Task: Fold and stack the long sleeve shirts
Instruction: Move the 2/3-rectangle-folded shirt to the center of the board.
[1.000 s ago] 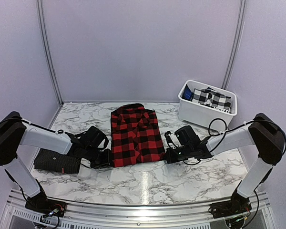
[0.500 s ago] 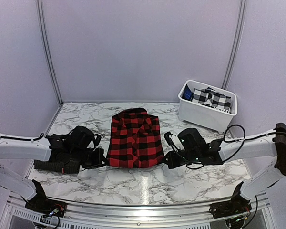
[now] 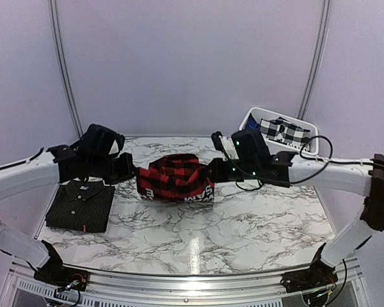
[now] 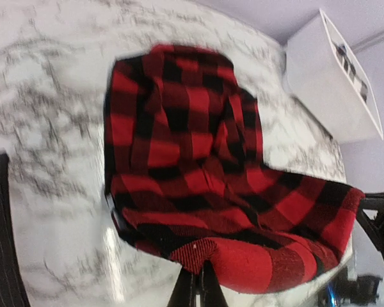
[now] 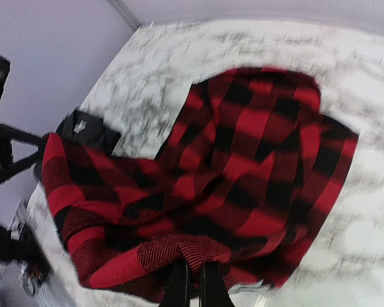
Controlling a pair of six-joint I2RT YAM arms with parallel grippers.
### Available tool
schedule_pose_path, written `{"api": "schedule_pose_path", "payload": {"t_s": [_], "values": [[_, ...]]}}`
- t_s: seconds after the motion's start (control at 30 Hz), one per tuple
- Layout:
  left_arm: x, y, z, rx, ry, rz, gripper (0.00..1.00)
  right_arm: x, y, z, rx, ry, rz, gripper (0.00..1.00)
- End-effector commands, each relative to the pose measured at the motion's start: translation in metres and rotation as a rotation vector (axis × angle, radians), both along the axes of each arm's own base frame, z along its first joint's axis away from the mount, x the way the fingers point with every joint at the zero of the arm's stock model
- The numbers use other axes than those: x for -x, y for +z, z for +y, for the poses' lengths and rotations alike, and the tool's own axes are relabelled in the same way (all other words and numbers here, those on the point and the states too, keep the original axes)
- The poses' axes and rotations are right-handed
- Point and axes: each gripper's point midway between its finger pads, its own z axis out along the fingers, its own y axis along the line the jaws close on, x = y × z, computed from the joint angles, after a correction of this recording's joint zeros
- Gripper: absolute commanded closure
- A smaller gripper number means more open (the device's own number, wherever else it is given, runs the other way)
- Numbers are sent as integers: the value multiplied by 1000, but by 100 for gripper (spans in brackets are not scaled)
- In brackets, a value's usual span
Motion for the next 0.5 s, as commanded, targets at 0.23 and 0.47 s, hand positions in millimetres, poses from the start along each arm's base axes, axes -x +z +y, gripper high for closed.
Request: {"api": "schedule_pose_path", "payload": {"t_s": [0.23,0.47], "values": [[-229,-100,-3,25,27,113,100,-236,-77,2,-56,-178,31,100],[-221,-136,-25,71,-20,176,100,-225,-124,-11,-24,-227,95,100]]}}
